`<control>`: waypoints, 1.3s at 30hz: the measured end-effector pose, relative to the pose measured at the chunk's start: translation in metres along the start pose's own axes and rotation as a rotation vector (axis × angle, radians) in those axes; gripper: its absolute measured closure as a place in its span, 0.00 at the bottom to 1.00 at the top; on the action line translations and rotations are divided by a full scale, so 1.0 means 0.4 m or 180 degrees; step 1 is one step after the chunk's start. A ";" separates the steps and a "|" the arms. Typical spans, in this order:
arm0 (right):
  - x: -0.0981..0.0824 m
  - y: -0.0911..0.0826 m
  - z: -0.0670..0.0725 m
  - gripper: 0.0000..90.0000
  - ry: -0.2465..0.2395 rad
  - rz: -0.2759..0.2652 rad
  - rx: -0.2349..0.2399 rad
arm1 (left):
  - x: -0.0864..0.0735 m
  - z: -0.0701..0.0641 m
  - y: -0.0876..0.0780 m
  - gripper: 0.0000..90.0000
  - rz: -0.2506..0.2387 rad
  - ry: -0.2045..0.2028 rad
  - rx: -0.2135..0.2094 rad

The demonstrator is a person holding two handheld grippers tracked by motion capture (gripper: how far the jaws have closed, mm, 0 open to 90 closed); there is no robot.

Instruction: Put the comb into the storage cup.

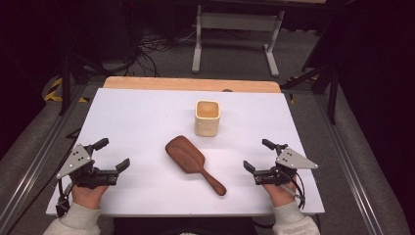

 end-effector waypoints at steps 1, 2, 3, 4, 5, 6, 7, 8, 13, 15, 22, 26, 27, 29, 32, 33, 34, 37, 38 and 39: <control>0.000 0.000 0.000 0.02 0.0000 0.0000 0.0000 | -0.001 -0.002 0.002 0.00 0.0007 -0.0068 -0.0068; 0.002 0.000 0.002 0.02 -0.0013 -0.0011 0.0009 | -0.002 0.000 0.002 0.00 0.0014 -0.0094 -0.0066; 0.002 0.000 0.003 0.02 -0.0019 -0.0008 0.0010 | -0.002 0.003 0.001 0.00 0.0000 -0.0080 -0.0030; 0.002 0.000 0.003 0.02 -0.0019 -0.0008 0.0010 | 0.000 0.002 0.001 0.00 -0.0022 -0.0065 -0.0041; 0.001 0.001 0.003 0.02 -0.0025 -0.0004 0.0011 | 0.003 0.001 -0.001 0.00 -0.0023 -0.0032 -0.0032; 0.002 0.001 0.003 0.02 -0.0021 -0.0005 0.0012 | 0.003 0.001 -0.001 0.00 -0.0023 -0.0032 -0.0032; 0.002 0.001 0.003 0.02 -0.0018 -0.0007 0.0014 | 0.005 -0.001 -0.003 0.00 -0.0044 -0.0015 -0.0029; 0.002 0.001 0.003 0.02 -0.0013 -0.0005 0.0011 | 0.006 -0.003 -0.004 0.00 -0.0047 -0.0013 -0.0036; 0.001 0.002 0.004 0.02 -0.0005 0.0001 0.0027 | 0.005 -0.003 -0.004 0.00 -0.0067 -0.0008 -0.0062; 0.001 0.002 0.005 0.02 0.0004 0.0008 0.0035 | 0.008 -0.004 -0.007 0.01 -0.0092 0.0005 -0.0063; 0.004 0.013 0.016 0.04 0.0016 0.0034 0.0142 | 0.010 -0.012 -0.005 0.02 -0.0104 0.0085 -0.0111; 0.017 0.030 0.032 0.04 0.0010 0.0063 0.0256 | 0.008 -0.015 -0.001 0.02 -0.0062 0.0079 -0.0142; 0.021 0.036 0.040 0.04 0.0015 0.0085 0.0300 | 0.006 -0.015 0.001 0.01 -0.0042 0.0079 -0.0134; 0.033 0.050 0.055 0.04 -0.0035 0.0103 0.0374 | 0.003 -0.015 0.003 0.00 -0.0011 0.0070 -0.0123; 0.048 0.071 0.077 0.04 -0.0058 0.0148 0.0482 | 0.001 -0.016 0.005 0.00 0.0010 0.0058 -0.0148; 0.053 0.079 0.084 0.04 -0.0069 0.0160 0.0520 | 0.000 -0.016 0.005 0.00 0.0014 0.0049 -0.0146; 0.058 0.086 0.090 0.04 -0.0090 0.0162 0.0546 | 0.000 -0.015 0.005 0.00 0.0014 0.0046 -0.0144; 0.073 0.108 0.114 0.04 -0.0207 0.0196 0.0652 | -0.001 -0.015 0.005 0.00 0.0021 0.0040 -0.0167; 0.078 0.116 0.122 0.04 -0.0226 0.0220 0.0678 | -0.002 -0.014 0.005 0.00 0.0024 0.0045 -0.0157; 0.080 0.120 0.128 0.06 -0.0234 0.0255 0.0712 | -0.002 -0.014 0.005 0.00 0.0027 0.0046 -0.0151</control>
Point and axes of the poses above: each handheld gripper's, and its own axes: y roughly forward along the jaws, x roughly out of its top, z roughly to its left, the point moved 10 cm from there along y, roughly forward along the jaws, and after that the axes turned 4 degrees about z, right-handed, at the moved point
